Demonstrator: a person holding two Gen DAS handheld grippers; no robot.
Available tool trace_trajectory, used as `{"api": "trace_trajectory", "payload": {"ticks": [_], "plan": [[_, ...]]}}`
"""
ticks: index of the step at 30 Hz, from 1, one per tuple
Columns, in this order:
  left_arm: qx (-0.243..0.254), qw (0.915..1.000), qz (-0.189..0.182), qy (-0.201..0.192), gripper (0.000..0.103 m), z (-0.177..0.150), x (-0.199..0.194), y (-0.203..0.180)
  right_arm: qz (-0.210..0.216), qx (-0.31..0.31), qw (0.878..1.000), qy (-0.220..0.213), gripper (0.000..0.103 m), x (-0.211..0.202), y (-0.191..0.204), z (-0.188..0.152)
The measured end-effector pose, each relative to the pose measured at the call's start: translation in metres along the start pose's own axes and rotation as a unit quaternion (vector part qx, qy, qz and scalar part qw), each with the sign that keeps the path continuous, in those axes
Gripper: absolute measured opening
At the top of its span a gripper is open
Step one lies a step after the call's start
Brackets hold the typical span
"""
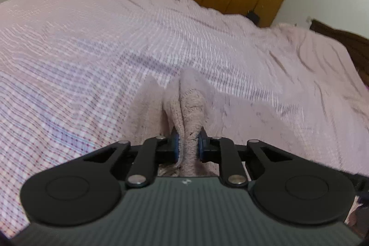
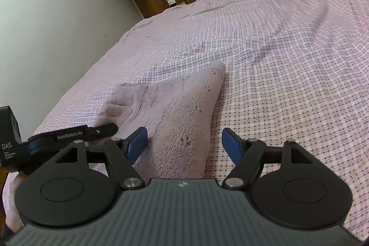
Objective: Fold small clothes
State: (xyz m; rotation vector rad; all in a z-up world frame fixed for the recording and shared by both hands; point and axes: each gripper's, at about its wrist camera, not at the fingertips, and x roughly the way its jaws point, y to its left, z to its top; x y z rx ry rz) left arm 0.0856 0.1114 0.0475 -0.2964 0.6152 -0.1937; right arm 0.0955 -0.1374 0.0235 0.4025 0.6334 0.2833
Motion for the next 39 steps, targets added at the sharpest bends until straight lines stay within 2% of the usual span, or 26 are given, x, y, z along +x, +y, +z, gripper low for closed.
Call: {"api": "trace_trajectory", "payload": {"ticks": [4, 6, 8, 9, 12, 13, 17, 18, 20, 23, 29, 32, 34, 37, 39], "plan": [[-0.018, 0.999, 0.012, -0.038, 0.017, 0.012, -0.025, 0.009, 0.016, -0.002, 1.0, 0.0, 0.078, 0.005, 0.01, 0.0], [-0.016, 0.9983, 0.038, -0.041, 0.017, 0.011, -0.024, 0.018, 0.025, -0.011, 1.0, 0.003, 0.078, 0.008, 0.016, -0.001], [-0.03, 0.9979, 0.056, -0.015, 0.017, 0.008, -0.014, 0.029, 0.027, -0.024, 0.999, 0.012, 0.078, 0.013, 0.023, -0.003], [-0.047, 0.9975, 0.053, 0.004, 0.018, 0.007, -0.008, 0.036, 0.027, -0.03, 0.999, 0.016, 0.079, 0.016, 0.026, -0.005], [-0.089, 0.9949, 0.044, 0.02, 0.024, 0.008, -0.002, 0.05, 0.019, -0.048, 0.999, 0.016, 0.081, 0.02, 0.031, -0.007], [-0.091, 0.9947, 0.043, 0.023, 0.029, 0.009, -0.003, 0.051, 0.02, -0.048, 0.998, 0.017, 0.082, 0.021, 0.031, -0.007], [-0.1, 0.9919, 0.066, 0.043, 0.068, 0.013, -0.009, 0.057, 0.025, -0.039, 0.999, 0.025, 0.086, 0.023, 0.025, -0.004], [-0.105, 0.9908, 0.069, 0.051, 0.069, 0.013, -0.008, 0.059, 0.026, -0.036, 0.999, 0.027, 0.087, 0.024, 0.022, -0.004], [-0.127, 0.9884, 0.057, 0.061, 0.069, 0.01, -0.014, 0.063, 0.025, -0.03, 0.999, 0.029, 0.091, 0.025, 0.019, -0.003], [-0.156, 0.9837, 0.033, 0.083, 0.071, 0.007, -0.011, 0.071, 0.032, -0.016, 0.999, 0.039, 0.092, 0.031, 0.015, -0.002], [-0.135, 0.9826, -0.022, 0.126, 0.073, -0.002, 0.0, 0.061, 0.05, 0.023, 0.996, 0.067, 0.096, 0.047, 0.005, -0.001], [-0.17, 0.9717, -0.075, 0.145, 0.073, -0.007, 0.01, 0.064, 0.082, 0.075, 0.989, 0.099, 0.097, 0.06, -0.004, -0.002], [-0.196, 0.9643, -0.098, 0.149, 0.071, -0.012, 0.014, 0.071, 0.089, 0.102, 0.986, 0.102, 0.097, 0.069, -0.008, -0.003], [-0.224, 0.9571, -0.106, 0.15, 0.051, -0.016, 0.014, 0.081, 0.097, 0.121, 0.983, 0.103, 0.098, 0.079, -0.009, 0.0], [-0.239, 0.9526, -0.116, 0.149, 0.042, -0.018, 0.011, 0.085, 0.092, 0.118, 0.983, 0.109, 0.082, 0.083, -0.007, 0.003]]}}
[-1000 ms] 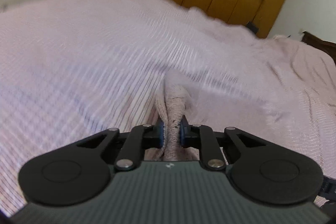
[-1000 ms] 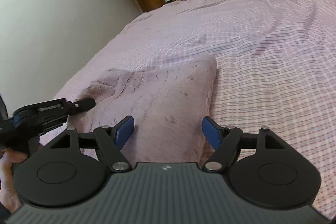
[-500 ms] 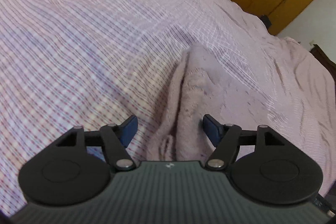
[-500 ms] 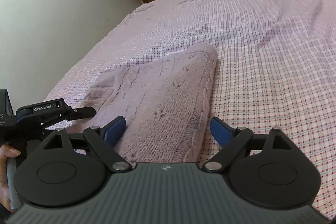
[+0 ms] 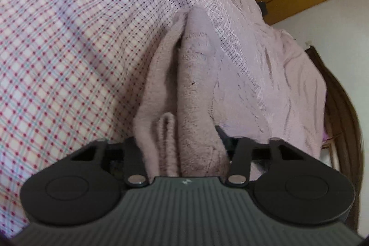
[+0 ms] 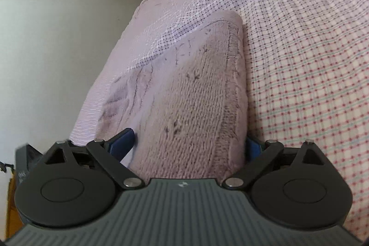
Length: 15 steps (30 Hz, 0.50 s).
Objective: Fold small clothes
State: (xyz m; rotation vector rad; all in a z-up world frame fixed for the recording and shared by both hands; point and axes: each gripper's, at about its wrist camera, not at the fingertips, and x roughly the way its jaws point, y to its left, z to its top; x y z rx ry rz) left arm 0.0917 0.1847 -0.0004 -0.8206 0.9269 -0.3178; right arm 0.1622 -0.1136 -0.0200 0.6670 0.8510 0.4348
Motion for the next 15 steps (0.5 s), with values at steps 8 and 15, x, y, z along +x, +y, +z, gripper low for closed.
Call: {"api": "trace_trajectory", "payload": {"ticks": [8, 15], "plan": [[0.021, 0.9979, -0.061, -0.004, 0.037, -0.023, -0.033, -0.032, 0.024, -0.009, 0.999, -0.027, 0.053, -0.05, 0.025, 0.014], [0.056, 0.9931, -0.102, 0.012, 0.037, -0.077, -0.058, -0.082, 0.004, -0.052, 0.997, -0.056, 0.052, -0.154, 0.05, -0.003]]}}
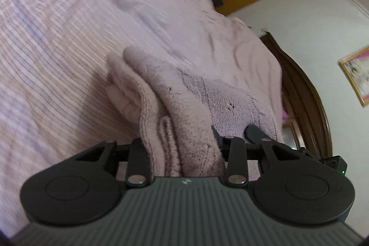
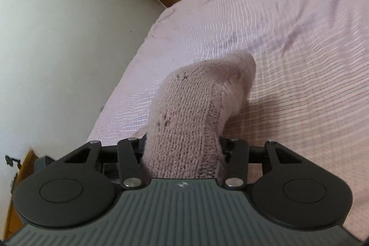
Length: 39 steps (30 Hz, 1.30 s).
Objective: Fold small clothes
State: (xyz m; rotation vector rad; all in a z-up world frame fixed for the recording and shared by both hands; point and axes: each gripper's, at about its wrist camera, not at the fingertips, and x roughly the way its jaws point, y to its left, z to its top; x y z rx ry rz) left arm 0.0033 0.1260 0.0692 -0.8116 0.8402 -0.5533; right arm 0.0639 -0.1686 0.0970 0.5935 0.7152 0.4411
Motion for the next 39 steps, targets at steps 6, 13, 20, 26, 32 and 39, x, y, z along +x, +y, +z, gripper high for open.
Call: {"api": "trace_trajectory", "payload": {"ticks": [6, 13, 20, 26, 32, 39], "plan": [[0.059, 0.9978, 0.001, 0.029, 0.037, -0.05, -0.002, -0.057, -0.014, -0.016, 0.999, -0.034, 0.053, -0.087, -0.004, -0.031], [0.132, 0.9851, 0.057, 0.094, 0.038, -0.108, 0.007, -0.055, -0.043, 0.029, 0.998, -0.024, 0.053, -0.12, -0.046, -0.084], [0.135, 0.9792, 0.114, 0.1, 0.053, -0.145, -0.002, -0.037, -0.103, 0.029, 0.994, 0.022, 0.07, -0.101, -0.083, -0.13], [0.175, 0.9671, 0.169, 0.073, 0.064, -0.16, -0.032, -0.055, -0.116, 0.007, 0.993, -0.002, 0.08, -0.112, -0.077, -0.148], [0.242, 0.9419, 0.23, 0.041, 0.077, -0.182, -0.046, -0.081, -0.143, -0.04, 0.988, -0.042, 0.083, -0.137, -0.059, -0.16], [0.286, 0.9178, 0.274, 0.028, 0.085, -0.216, -0.053, -0.098, -0.176, -0.085, 0.978, -0.07, 0.091, -0.165, -0.029, -0.195]]}}
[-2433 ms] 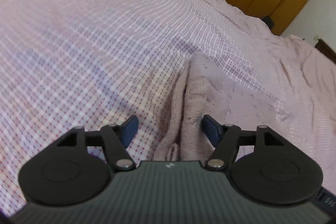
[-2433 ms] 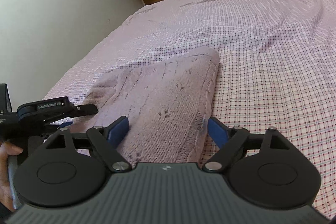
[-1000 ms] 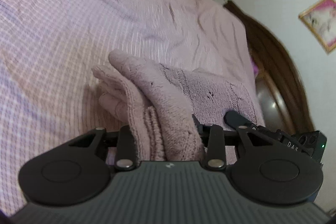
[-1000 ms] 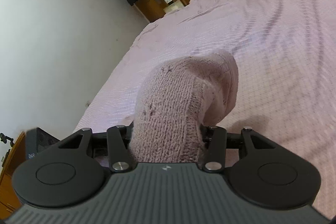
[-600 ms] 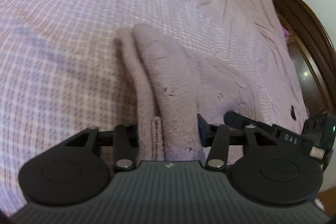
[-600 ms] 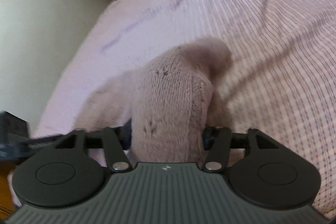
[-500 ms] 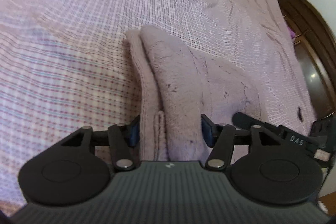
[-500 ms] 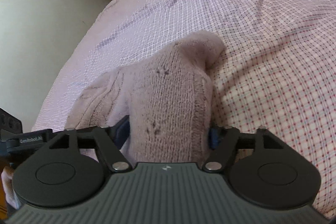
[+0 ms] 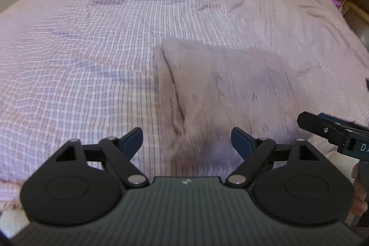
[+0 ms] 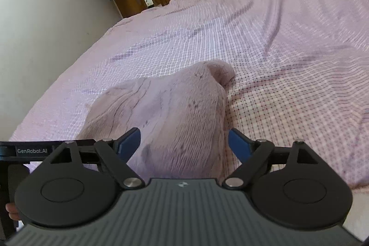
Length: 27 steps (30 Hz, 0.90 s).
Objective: Fold small clothes
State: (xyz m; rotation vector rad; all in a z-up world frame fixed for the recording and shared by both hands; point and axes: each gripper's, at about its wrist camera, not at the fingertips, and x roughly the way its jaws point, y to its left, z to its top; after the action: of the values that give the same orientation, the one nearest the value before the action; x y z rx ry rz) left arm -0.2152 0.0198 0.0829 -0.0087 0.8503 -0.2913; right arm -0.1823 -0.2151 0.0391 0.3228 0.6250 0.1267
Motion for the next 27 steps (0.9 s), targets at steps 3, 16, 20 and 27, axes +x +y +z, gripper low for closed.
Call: {"api": "trace_trajectory", "payload": {"ticks": [3, 16, 20, 27], "plan": [[0.004, 0.9999, 0.016, -0.005, 0.085, -0.016, -0.003, -0.008, -0.019, -0.014, 1.0, -0.008, 0.093, -0.008, 0.008, -0.018], [-0.013, 0.9978, 0.059, 0.029, 0.085, -0.057, 0.03, -0.013, -0.087, -0.028, 0.994, 0.065, 0.097, 0.029, 0.014, -0.081], [-0.01, 0.9964, 0.077, 0.032, 0.085, -0.066, 0.037, -0.015, -0.093, -0.025, 0.992, 0.08, 0.099, 0.037, 0.011, -0.089], [0.01, 0.9951, 0.095, 0.026, 0.088, -0.073, 0.041, -0.026, -0.085, -0.033, 0.993, 0.078, 0.103, 0.04, 0.009, -0.088]]}}
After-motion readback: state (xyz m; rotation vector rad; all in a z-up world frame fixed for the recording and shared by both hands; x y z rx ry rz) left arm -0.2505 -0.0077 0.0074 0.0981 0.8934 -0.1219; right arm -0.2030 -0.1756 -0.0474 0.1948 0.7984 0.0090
